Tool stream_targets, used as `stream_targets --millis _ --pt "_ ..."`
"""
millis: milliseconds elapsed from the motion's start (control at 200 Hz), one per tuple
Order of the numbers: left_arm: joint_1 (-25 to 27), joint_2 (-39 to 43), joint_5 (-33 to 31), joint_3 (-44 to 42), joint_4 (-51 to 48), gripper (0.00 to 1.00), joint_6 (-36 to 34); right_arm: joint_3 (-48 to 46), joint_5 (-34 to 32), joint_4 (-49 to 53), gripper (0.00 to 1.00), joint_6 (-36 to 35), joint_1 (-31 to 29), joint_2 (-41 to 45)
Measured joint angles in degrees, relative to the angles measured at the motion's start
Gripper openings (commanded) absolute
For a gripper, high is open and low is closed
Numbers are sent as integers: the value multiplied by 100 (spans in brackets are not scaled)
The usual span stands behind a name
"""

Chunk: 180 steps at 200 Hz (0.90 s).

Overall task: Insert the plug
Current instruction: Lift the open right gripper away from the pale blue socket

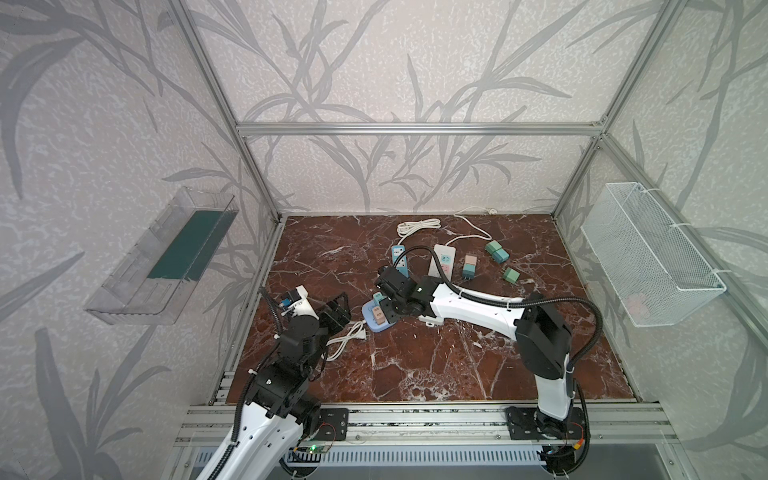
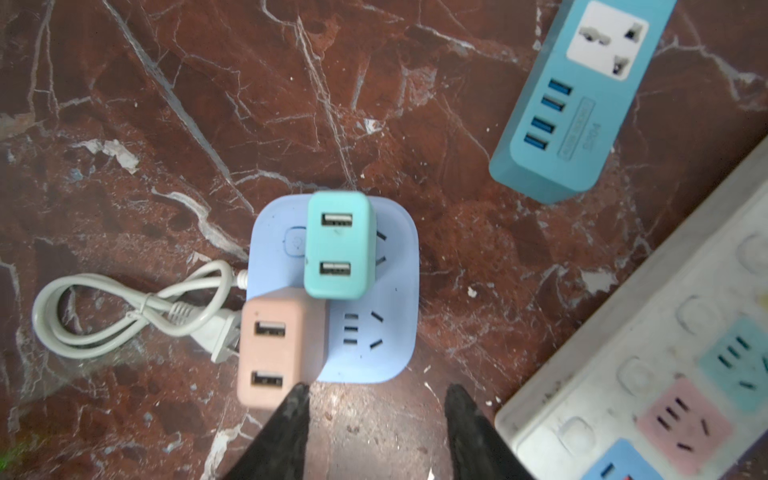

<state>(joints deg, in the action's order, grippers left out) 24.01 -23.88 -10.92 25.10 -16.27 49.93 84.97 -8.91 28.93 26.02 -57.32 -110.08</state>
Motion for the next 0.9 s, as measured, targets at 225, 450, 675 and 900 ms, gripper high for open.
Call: stream_targets --millis 225,450,675,900 --pt "-4 -24 15 0 13 81 0 -1513 411 -1045 40 459 28 542" --pt "-9 -79 72 37 35 81 0 -1534 761 -1808 40 557 28 -153" --pt "-9 -57 81 186 26 82 -68 -1167 925 -2756 40 503 140 -785" --pt "-9 -63 46 232 -13 81 -232 -114 1333 -3871 40 710 483 -1871"
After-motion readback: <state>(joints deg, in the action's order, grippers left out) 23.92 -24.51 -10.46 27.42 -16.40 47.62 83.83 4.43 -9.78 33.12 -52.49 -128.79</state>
